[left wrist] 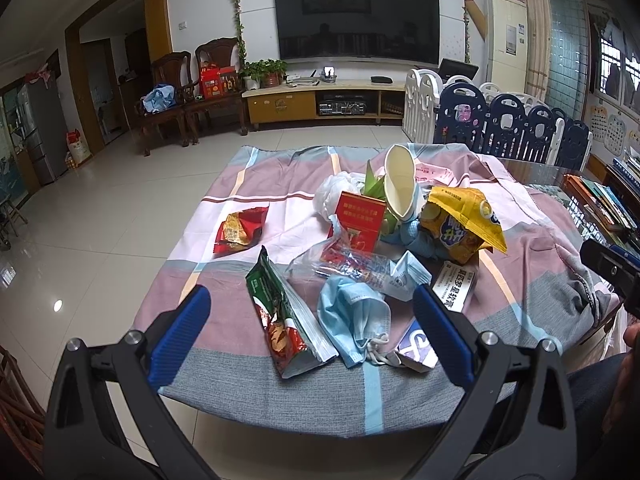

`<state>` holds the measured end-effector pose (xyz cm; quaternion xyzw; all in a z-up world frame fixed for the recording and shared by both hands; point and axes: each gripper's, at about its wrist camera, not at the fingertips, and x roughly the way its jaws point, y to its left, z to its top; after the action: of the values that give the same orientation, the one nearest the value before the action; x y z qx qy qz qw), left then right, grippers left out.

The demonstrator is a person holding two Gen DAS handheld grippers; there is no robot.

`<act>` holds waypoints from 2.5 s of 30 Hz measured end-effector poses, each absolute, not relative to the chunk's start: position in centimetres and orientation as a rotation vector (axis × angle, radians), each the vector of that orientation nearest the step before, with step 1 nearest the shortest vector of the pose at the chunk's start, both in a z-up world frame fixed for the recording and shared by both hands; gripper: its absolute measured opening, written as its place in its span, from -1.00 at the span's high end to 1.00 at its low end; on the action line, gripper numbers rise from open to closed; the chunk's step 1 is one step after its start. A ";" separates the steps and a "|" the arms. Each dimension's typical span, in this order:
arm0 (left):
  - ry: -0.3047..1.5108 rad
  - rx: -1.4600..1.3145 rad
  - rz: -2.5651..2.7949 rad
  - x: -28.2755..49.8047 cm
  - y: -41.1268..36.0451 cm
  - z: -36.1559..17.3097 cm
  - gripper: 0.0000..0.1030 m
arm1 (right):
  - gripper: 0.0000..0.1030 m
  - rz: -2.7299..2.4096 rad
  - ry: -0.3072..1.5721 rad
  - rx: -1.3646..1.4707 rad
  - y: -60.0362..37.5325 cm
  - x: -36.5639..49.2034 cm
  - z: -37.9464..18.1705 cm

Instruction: Collect trash

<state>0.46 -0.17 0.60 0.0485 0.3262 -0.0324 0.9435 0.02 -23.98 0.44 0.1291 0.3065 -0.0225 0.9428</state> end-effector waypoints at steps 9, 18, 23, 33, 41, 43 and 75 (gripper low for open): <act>0.665 0.097 -0.068 0.4 -0.2 0.6 -0.95 | -0.95 -0.045 0.623 0.263 -24.0 0.1 0.5; 0.679 0.096 -0.085 0.5 -0.3 0.5 -0.95 | -0.95 -0.034 0.590 0.268 -23.8 -0.1 0.4; 0.688 0.110 -0.102 0.6 -0.5 0.3 -0.95 | -0.95 -0.027 0.583 0.261 -23.6 -0.1 0.4; 0.717 0.119 -0.115 1.0 -0.6 0.0 -0.95 | -0.95 -0.001 0.613 0.255 -23.0 1.2 -0.1; 0.782 0.146 -0.099 3.0 -1.3 -1.2 -0.95 | -0.95 0.041 0.659 0.242 -22.6 3.5 -1.0; 0.812 0.127 -0.109 3.8 -1.1 -1.6 -0.95 | -0.95 0.064 0.679 0.240 -22.5 4.6 -1.4; 0.914 0.043 -0.119 13.0 -2.3 -5.0 0.11 | 0.56 0.221 0.744 0.077 -21.6 11.9 -2.9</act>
<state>12.99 -2.28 -4.99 0.0206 0.4411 -0.0573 0.8954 11.95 -21.56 -2.92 0.0376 0.3624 0.1077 0.9250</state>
